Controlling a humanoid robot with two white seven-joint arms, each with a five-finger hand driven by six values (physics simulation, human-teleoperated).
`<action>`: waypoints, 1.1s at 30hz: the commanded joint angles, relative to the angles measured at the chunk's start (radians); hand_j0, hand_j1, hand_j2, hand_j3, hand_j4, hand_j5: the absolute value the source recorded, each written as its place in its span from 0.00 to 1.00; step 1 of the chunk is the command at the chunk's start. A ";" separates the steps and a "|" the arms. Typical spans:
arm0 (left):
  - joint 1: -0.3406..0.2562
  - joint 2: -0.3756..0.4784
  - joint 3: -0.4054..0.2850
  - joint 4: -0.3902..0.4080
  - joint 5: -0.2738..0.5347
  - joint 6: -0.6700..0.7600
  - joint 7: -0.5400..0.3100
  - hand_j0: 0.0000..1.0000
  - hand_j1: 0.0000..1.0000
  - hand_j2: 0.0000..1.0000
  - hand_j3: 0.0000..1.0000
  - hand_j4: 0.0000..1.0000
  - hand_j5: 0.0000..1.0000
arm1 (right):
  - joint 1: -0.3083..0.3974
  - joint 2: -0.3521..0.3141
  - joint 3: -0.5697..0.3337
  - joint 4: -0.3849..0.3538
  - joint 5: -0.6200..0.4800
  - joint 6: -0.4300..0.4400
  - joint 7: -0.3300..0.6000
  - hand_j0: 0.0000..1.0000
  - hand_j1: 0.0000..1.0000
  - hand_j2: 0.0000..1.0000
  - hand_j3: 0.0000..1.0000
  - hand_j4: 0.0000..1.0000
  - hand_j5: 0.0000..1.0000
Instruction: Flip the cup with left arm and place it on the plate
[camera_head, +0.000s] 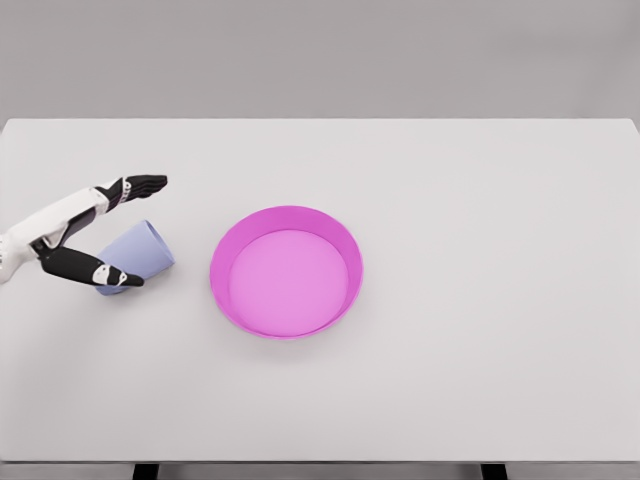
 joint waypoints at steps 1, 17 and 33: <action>0.000 -0.018 0.002 0.000 -0.052 0.010 0.002 1.00 1.00 1.00 1.00 1.00 1.00 | 0.000 0.000 0.000 0.000 0.000 0.000 0.000 1.00 1.00 1.00 1.00 1.00 1.00; -0.009 -0.019 0.016 0.005 -0.131 0.046 0.003 1.00 1.00 1.00 1.00 1.00 1.00 | 0.000 0.000 0.000 0.000 0.000 0.000 0.000 1.00 1.00 1.00 1.00 1.00 1.00; -0.008 -0.084 0.015 0.000 -0.173 0.246 0.005 1.00 1.00 1.00 1.00 1.00 1.00 | 0.000 0.000 0.000 0.000 0.000 0.000 0.000 1.00 1.00 1.00 1.00 1.00 1.00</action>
